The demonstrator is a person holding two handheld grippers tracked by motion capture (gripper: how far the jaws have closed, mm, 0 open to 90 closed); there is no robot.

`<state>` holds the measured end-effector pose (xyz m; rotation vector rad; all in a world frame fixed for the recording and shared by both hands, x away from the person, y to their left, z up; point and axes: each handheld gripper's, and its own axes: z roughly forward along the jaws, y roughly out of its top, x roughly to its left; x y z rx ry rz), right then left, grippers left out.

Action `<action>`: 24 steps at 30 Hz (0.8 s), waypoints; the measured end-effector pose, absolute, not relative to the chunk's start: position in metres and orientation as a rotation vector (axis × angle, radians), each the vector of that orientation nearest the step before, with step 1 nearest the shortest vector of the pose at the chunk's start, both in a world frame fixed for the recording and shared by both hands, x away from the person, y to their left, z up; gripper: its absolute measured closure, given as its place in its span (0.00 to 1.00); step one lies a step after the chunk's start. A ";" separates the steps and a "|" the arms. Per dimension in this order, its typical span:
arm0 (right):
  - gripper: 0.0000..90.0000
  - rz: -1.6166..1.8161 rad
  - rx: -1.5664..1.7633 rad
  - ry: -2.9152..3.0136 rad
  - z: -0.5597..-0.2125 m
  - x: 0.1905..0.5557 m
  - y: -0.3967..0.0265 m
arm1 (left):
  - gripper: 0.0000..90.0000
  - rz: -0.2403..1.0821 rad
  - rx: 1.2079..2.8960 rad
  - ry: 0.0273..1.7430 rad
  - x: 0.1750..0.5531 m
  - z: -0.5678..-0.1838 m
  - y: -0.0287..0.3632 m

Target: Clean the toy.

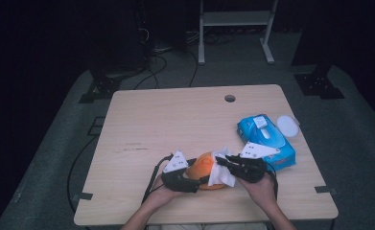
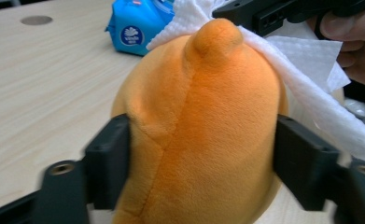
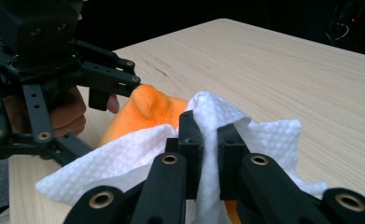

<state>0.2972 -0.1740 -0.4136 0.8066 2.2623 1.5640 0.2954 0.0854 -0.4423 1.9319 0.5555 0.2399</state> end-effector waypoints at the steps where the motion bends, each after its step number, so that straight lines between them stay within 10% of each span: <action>1: 0.92 1.566 0.805 2.260 -0.414 0.297 -0.174 | 0.36 0.247 1.935 0.553 0.295 -0.441 0.085; 19: 0.92 1.620 0.913 2.234 -0.421 0.308 -0.188 | 0.49 0.272 1.919 0.550 0.294 -0.433 0.098; 24: 0.92 1.586 0.901 2.248 -0.421 0.303 -0.178 | 0.29 0.297 1.940 0.549 0.296 -0.432 0.096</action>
